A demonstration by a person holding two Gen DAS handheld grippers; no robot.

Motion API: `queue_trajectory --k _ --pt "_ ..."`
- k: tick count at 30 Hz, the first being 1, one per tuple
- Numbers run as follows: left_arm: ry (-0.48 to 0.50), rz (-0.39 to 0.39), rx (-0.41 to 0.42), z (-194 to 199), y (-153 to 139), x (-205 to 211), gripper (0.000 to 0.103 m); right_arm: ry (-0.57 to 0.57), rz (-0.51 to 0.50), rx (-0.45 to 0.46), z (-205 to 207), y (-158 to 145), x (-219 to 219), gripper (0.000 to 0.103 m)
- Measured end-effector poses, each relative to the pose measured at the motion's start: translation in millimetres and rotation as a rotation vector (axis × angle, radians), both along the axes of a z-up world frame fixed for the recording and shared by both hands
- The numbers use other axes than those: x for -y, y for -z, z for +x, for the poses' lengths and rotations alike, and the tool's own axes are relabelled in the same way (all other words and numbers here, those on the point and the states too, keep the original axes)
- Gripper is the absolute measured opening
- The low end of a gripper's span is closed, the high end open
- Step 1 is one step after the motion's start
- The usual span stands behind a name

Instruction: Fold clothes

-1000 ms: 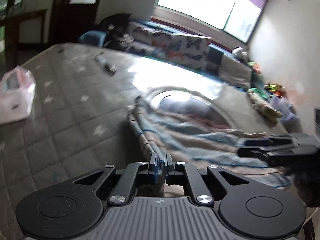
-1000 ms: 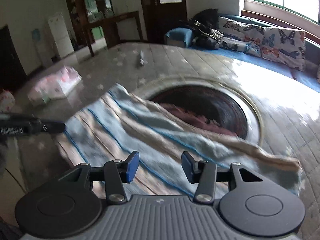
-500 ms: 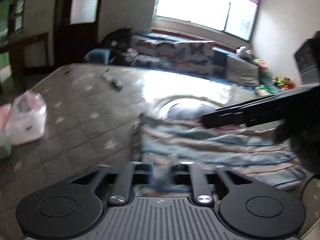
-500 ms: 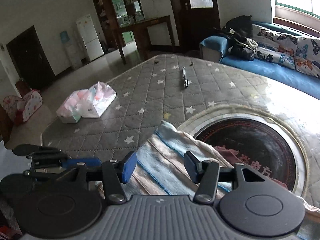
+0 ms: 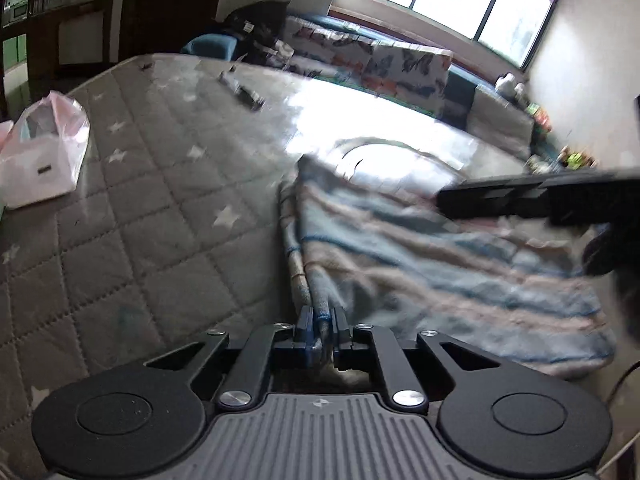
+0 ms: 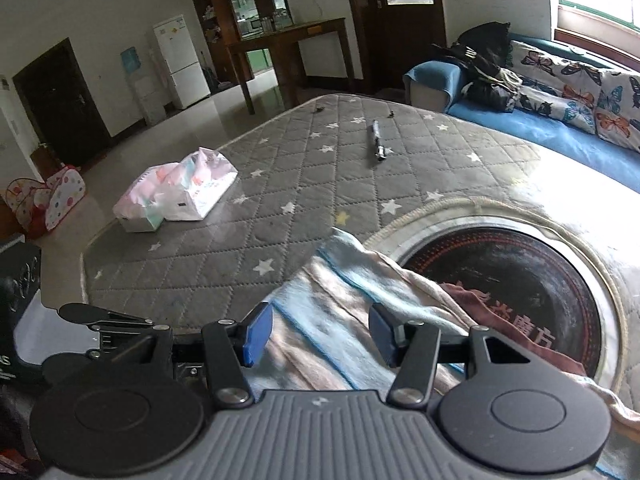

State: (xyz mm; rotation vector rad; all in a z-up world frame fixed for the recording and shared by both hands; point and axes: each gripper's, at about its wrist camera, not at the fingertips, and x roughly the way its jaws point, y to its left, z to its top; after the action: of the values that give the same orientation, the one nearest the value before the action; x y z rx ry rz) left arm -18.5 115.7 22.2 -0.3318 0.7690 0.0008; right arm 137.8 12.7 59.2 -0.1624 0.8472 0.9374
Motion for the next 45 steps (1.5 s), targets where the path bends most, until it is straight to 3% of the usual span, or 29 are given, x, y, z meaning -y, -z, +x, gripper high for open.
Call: queue_trajectory --k 8,11,15,17,18,19,21,26,28,30,33,38,45 --pt "0.156 0.031 0.131 3 -34 47 0.002 -0.042 0.019 -0.046 11 -9 -20 0.056" --pt "0.157 0.055 0.131 3 -32 54 0.003 -0.032 0.014 -0.057 16 -6 -25 0.056" --pt "0.064 0.156 0.119 -3 -24 42 0.006 -0.034 0.023 -0.061 18 -4 -25 0.056" --pt "0.011 0.172 0.082 -3 -16 30 0.016 -0.031 0.022 -0.061 19 -3 -23 0.056" --pt "-0.012 0.177 0.065 -2 -13 25 0.024 -0.026 0.016 -0.059 20 -1 -23 0.056" --pt "-0.032 0.184 0.051 -1 -9 22 0.039 -0.023 0.012 -0.06 20 1 -23 0.056" --pt "-0.072 0.198 0.016 2 -2 16 0.051 -0.021 0.003 -0.073 22 5 -23 0.056" --pt "-0.052 0.133 -0.034 6 11 11 0.049 -0.024 -0.019 -0.078 20 12 -23 0.056" --pt "-0.043 0.064 -0.061 9 14 8 0.023 -0.027 -0.017 -0.08 19 12 -23 0.056" --pt "-0.04 0.024 -0.05 7 9 9 0.013 -0.031 -0.011 -0.08 19 10 -24 0.056" --pt "-0.021 0.003 0.001 3 -7 16 0.01 -0.045 -0.006 -0.07 17 5 -29 0.056" --pt "0.066 0.037 0.093 4 -30 44 0.01 -0.065 -0.012 -0.064 18 0 -39 0.056" --pt "0.135 0.068 0.109 13 -32 73 0.009 -0.057 -0.065 -0.056 21 5 -47 0.056"
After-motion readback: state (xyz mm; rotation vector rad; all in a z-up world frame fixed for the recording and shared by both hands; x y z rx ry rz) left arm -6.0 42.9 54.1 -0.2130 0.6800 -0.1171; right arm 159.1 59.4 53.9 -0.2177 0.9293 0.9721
